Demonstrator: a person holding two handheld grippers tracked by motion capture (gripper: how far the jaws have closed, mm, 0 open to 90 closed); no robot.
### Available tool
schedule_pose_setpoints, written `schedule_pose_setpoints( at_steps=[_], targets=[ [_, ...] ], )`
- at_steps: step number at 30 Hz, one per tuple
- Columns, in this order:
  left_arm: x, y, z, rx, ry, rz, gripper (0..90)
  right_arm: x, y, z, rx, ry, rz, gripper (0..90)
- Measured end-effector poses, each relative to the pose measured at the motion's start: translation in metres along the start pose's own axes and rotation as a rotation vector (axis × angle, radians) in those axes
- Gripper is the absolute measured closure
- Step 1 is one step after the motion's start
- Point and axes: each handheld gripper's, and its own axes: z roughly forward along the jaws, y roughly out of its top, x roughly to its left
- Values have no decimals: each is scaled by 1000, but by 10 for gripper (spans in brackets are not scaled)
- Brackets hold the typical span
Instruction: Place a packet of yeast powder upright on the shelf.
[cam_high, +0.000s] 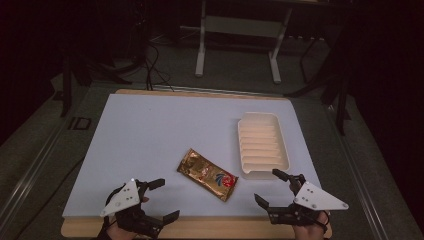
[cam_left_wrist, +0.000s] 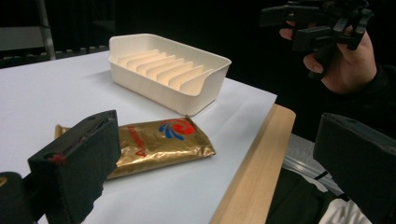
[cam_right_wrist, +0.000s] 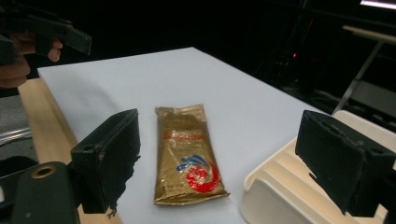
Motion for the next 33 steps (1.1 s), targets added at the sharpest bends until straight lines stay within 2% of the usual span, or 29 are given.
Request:
schedule_pose_setpoints(
  at_steps=[3,4,9,12,13,16,18,20,27,29,31,33],
  targets=[
    [-8,7,0,-1,16,26,16,3,3,0,6,26,11,146],
    [-10,11,0,-15,25,23,16,4,4,-1,6,24,5,146],
    [-10,24,1,-2,34,1,15,7,8,-2,-17,29,-5,130],
    [-7,32,1,-2,60,5,16,8,9,-2,-21,5,-23,110],
    [-5,34,2,2,78,5,16,9,10,-2,-27,3,-17,109],
    [3,43,4,-3,87,-20,16,10,12,-3,-41,12,-13,109],
    [7,47,5,-30,108,-9,17,11,12,-3,-41,9,-16,109],
    [12,48,9,-32,139,-1,17,13,12,-3,-45,8,-22,109],
    [34,49,27,-48,191,-19,16,16,11,0,-42,17,-31,113],
    [41,50,33,-49,197,-9,17,17,11,-1,-48,20,-35,117],
    [48,50,39,-38,180,-11,17,17,11,-2,-48,15,-33,118],
    [53,48,44,-22,184,-1,17,17,10,-2,-45,6,-34,135]
  ],
)
